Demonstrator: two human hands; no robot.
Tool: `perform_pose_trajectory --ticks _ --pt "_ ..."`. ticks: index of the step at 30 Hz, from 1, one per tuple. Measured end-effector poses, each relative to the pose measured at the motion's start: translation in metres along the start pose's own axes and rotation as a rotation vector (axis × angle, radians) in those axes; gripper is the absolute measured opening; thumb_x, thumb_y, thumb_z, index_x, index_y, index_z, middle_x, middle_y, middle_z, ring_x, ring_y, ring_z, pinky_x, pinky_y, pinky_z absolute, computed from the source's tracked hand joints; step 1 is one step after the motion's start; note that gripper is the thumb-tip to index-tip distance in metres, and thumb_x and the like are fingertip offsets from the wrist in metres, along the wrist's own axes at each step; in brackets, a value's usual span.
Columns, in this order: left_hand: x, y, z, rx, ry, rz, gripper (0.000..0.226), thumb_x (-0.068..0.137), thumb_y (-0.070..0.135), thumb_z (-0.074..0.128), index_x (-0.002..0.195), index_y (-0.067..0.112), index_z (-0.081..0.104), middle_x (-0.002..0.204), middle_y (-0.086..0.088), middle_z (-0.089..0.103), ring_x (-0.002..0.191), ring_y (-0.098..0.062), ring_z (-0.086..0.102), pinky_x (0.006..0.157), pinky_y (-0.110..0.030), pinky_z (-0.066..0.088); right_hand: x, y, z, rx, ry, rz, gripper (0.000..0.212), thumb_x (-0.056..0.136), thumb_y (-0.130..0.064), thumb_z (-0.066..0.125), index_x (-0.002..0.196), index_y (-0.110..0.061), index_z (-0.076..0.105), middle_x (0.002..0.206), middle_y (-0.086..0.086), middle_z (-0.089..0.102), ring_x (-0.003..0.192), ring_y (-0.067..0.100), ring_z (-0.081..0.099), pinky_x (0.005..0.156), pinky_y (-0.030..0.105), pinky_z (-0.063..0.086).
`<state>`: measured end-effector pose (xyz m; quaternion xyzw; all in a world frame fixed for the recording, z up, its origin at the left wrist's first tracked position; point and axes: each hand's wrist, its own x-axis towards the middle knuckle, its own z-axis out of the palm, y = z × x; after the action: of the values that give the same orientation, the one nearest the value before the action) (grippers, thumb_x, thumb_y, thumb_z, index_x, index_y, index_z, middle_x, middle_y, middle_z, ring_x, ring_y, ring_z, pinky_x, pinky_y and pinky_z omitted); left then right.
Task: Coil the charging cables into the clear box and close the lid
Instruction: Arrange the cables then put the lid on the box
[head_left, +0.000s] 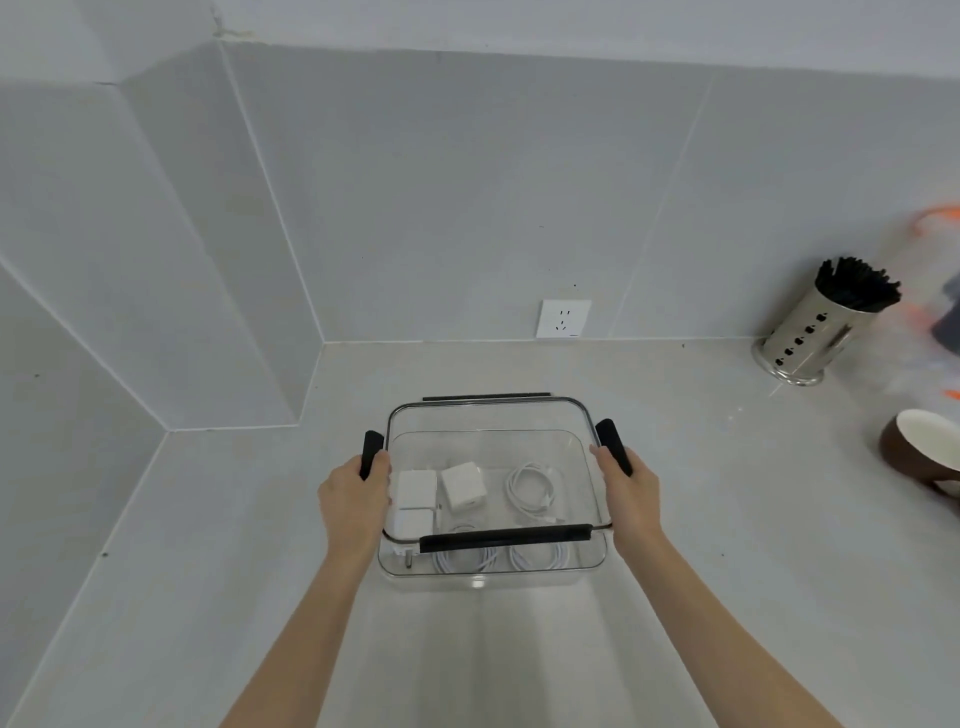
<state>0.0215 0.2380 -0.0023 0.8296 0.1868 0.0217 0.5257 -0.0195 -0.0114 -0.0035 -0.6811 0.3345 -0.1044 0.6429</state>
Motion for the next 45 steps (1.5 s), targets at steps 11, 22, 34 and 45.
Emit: perform_pose_trajectory --ticks 11,22,34,45 --pt "-0.005 -0.026 0.003 0.1 -0.011 0.007 0.039 0.09 0.017 0.047 0.057 0.013 0.026 0.054 -0.001 0.028 0.052 -0.018 0.025 0.052 -0.031 0.02 -0.019 0.037 0.0 -0.046 0.032 -0.022 0.016 0.094 -0.019 0.047 0.086 -0.013 0.059 0.065 -0.002 0.045 0.06 0.013 0.04 0.057 0.024 0.032" --pt "0.007 -0.034 0.006 -0.151 -0.05 -0.223 0.035 0.085 0.019 0.056 0.057 0.012 0.036 0.057 -0.003 0.035 0.056 -0.019 0.029 0.053 -0.03 0.022 -0.012 0.045 0.002 0.019 0.047 0.029 0.023 0.092 -0.021 0.051 0.099 -0.003 0.064 0.086 0.019 0.062 0.075 0.023 0.053 0.069 0.027 0.044" --pt "-0.012 -0.04 0.014 -0.153 0.13 -0.067 0.027 0.086 0.025 0.06 0.107 0.01 0.066 0.109 -0.008 0.065 0.099 -0.019 0.058 0.089 -0.026 0.041 -0.006 0.045 -0.005 -0.138 0.11 -0.09 0.02 0.092 -0.019 0.052 0.102 -0.009 0.066 0.101 0.006 0.068 0.086 0.017 0.058 0.078 0.025 0.039" --pt "-0.016 -0.032 0.012 -0.034 0.139 -0.03 0.03 0.087 0.025 0.059 0.109 0.005 0.068 0.103 -0.014 0.072 0.094 -0.021 0.063 0.082 -0.022 0.037 0.003 0.047 -0.005 -0.602 0.067 -0.266 0.031 0.097 -0.022 0.043 0.105 -0.003 0.066 0.079 0.015 0.069 0.069 0.025 0.055 0.065 0.031 0.039"
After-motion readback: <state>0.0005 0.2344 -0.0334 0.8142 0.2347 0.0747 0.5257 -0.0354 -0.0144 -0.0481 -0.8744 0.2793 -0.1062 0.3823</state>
